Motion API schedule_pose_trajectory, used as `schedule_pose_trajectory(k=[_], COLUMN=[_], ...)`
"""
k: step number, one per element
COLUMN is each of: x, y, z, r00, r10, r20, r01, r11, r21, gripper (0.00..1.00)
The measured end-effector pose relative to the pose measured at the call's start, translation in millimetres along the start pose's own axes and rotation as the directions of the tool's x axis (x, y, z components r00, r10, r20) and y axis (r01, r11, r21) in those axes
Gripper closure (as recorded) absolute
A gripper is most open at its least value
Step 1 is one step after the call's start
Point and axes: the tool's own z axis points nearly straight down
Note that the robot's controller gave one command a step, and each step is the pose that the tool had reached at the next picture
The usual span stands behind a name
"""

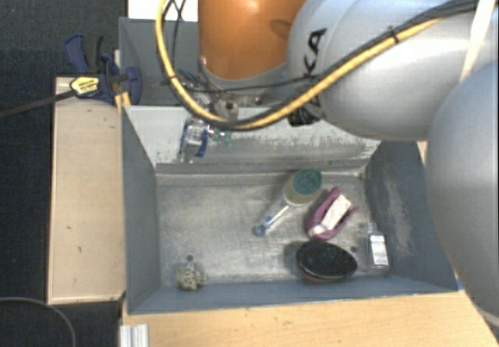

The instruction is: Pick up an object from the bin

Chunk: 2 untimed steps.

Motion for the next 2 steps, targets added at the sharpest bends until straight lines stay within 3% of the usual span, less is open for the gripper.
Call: schedule_pose_trajectory(k=[1,2], x=[28.0,43.6], y=[-8.9,-43.6], z=[23.9,44.8], r00=[0.962,0.983], r10=[-0.273,-0.184], r20=[-0.011,-0.011], r01=[0.273,0.184], r11=[0.962,0.983], r21=[0.004,0.006], gripper=[1.00,1.00])
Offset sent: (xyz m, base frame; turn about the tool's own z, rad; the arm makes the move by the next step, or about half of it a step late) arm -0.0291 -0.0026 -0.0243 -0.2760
